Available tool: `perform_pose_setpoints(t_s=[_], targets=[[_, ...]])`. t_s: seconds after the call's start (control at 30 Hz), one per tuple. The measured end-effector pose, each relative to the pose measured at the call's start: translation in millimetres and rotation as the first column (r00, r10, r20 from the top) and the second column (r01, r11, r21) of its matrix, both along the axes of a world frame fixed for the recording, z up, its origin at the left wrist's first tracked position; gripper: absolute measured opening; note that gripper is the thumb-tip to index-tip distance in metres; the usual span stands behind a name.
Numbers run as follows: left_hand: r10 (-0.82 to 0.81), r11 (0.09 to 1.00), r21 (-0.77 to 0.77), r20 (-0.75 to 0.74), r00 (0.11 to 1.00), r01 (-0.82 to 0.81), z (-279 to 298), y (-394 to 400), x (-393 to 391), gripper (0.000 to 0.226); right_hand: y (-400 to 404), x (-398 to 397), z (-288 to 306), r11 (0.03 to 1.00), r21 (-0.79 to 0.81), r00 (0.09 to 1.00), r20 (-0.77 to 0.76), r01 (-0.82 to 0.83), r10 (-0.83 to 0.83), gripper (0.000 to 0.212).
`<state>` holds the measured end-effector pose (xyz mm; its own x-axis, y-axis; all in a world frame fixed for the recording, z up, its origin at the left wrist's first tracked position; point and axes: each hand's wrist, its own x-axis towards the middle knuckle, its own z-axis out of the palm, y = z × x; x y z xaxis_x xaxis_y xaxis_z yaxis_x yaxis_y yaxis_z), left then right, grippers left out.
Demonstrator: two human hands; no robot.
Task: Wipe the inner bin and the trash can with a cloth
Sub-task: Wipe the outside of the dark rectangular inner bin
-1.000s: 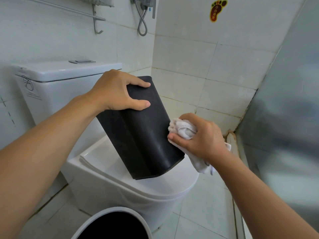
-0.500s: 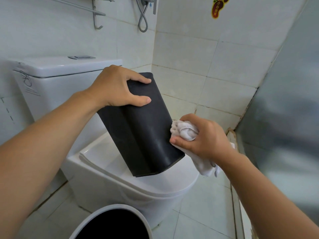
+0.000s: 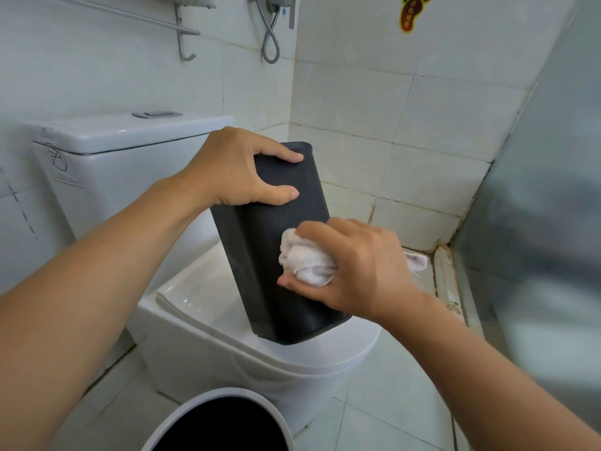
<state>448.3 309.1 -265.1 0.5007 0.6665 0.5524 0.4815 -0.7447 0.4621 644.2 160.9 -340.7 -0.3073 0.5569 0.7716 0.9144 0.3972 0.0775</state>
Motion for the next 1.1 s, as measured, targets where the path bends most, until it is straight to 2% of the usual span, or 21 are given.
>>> perform_pose_setpoints(t_s=[0.1, 0.17, 0.23, 0.3, 0.37, 0.43, 0.5, 0.57, 0.67, 0.8, 0.87, 1.0, 1.03, 1.1], targets=[[-0.032, 0.999, 0.018, -0.011, 0.999, 0.033, 1.0, -2.9, 2.2, 0.052, -1.5, -1.0, 2.9, 0.998, -0.021, 0.995, 0.084, -0.057, 0.059, 0.053], [-0.053, 0.997, 0.046, -0.017, 0.998, 0.054, 1.2, -5.5, 3.9, 0.052, -0.6, -2.1, 9.6, 0.999, -0.037, 0.999, -0.009, -0.033, 0.033, 0.054], [-0.064, 0.993, 0.098, -0.033, 0.997, 0.067, 1.7, -7.7, 7.9, 0.050, 2.6, -2.3, 20.6, 0.997, -0.041, 0.988, -0.141, 0.064, -0.069, 0.053], [-0.058, 0.990, 0.124, -0.044, 0.997, 0.063, 1.8, -8.1, 10.0, 0.048, 6.3, -2.5, 26.2, 0.989, -0.065, 0.975, -0.175, 0.131, -0.140, 0.052], [-0.039, 0.992, 0.120, -0.039, 0.998, 0.043, 1.3, -6.2, 7.8, 0.047, 5.0, -5.2, 22.5, 0.992, -0.058, 0.983, -0.139, 0.111, -0.118, 0.052], [-0.026, 0.995, 0.092, -0.027, 0.999, 0.028, 0.5, -3.6, 4.0, 0.046, -1.4, -9.3, 11.0, 0.999, -0.031, 0.999, -0.038, 0.016, -0.017, 0.053], [-0.023, 0.998, 0.063, -0.015, 1.000, 0.024, 0.2, -3.1, 1.8, 0.046, -8.3, -14.2, -1.8, 0.993, -0.079, 0.992, 0.078, -0.093, 0.099, 0.050], [-0.039, 0.998, 0.051, -0.013, 0.999, 0.039, 0.7, -4.6, 1.4, 0.047, -11.5, -15.6, -6.9, 0.986, -0.106, 0.979, 0.142, -0.132, 0.147, 0.047], [-0.046, 0.998, 0.046, -0.014, 0.999, 0.047, 1.1, -4.9, -0.7, 0.048, -5.3, -14.3, 2.3, 0.993, -0.040, 0.988, 0.101, -0.113, 0.117, 0.049], [-0.024, 0.995, 0.093, -0.046, 0.999, 0.028, 0.7, -4.6, 0.3, 0.049, 10.1, -19.3, 23.6, 1.000, 0.007, 0.996, -0.081, 0.023, -0.022, 0.052], [-0.011, 0.996, 0.089, -0.047, 0.999, 0.015, 0.5, -3.7, 0.4, 0.049, 10.5, -24.2, 18.5, 0.999, 0.012, 0.998, -0.054, 0.032, -0.031, 0.054], [-0.026, 0.999, 0.042, -0.021, 0.999, 0.027, -0.3, -3.6, -1.0, 0.050, -7.7, -21.2, -0.5, 0.986, -0.121, 0.983, 0.132, -0.112, 0.128, 0.045], [-0.024, 0.999, 0.042, -0.022, 0.999, 0.025, -0.4, -4.4, -0.7, 0.051, -9.3, -17.2, -0.6, 0.982, -0.147, 0.983, 0.122, -0.115, 0.134, 0.043], [-0.009, 0.999, 0.045, -0.017, 1.000, 0.010, -0.6, -4.7, -1.5, 0.052, -5.8, -7.7, 8.0, 0.983, -0.174, 0.998, -0.006, -0.061, 0.061, 0.045]])
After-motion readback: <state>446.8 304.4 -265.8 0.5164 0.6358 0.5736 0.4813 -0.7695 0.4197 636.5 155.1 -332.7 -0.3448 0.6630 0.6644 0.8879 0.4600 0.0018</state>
